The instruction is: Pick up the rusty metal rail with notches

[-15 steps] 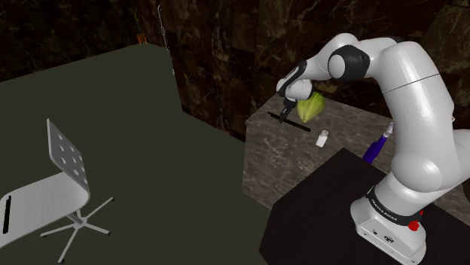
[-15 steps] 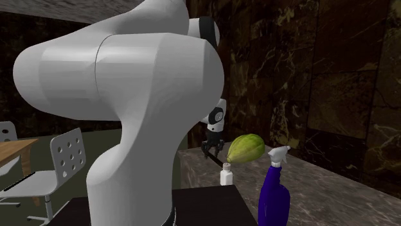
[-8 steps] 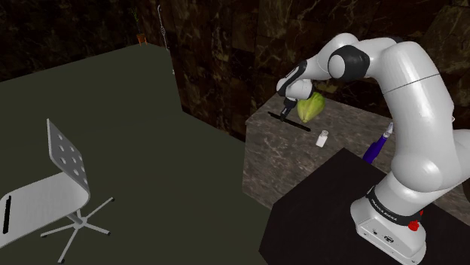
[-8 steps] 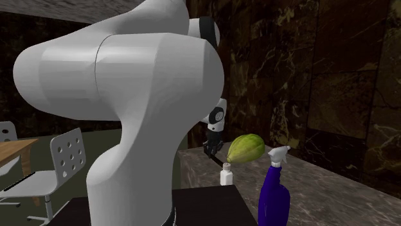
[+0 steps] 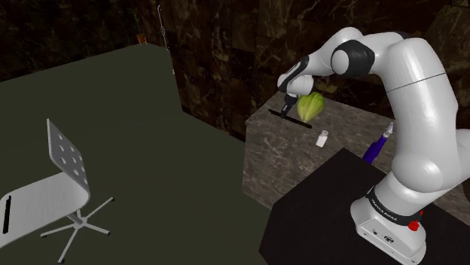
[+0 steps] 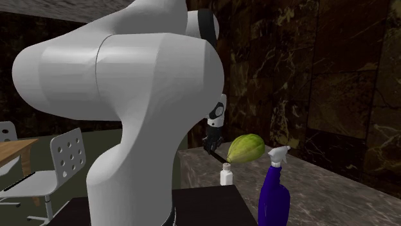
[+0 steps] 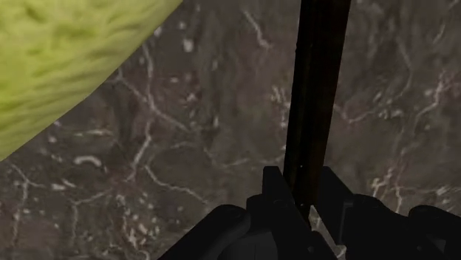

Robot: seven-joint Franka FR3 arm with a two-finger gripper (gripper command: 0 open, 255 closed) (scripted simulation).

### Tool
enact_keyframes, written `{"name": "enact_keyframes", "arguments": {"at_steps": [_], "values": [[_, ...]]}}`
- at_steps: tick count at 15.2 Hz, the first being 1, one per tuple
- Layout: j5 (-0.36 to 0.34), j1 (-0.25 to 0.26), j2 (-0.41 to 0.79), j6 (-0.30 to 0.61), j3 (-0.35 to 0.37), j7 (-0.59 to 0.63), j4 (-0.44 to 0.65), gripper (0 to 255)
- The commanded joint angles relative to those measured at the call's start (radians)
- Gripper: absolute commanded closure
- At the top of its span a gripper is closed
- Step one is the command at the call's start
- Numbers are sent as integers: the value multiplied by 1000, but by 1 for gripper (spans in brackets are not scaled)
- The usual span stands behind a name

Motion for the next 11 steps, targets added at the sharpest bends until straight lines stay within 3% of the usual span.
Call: {"name": "enact_keyframes", "arguments": {"at_steps": [1,11], "values": [[-5,4,-22,-13,-6,5,-10,255],[-30,22,-110,-69,-32,28,-42,255]]}}
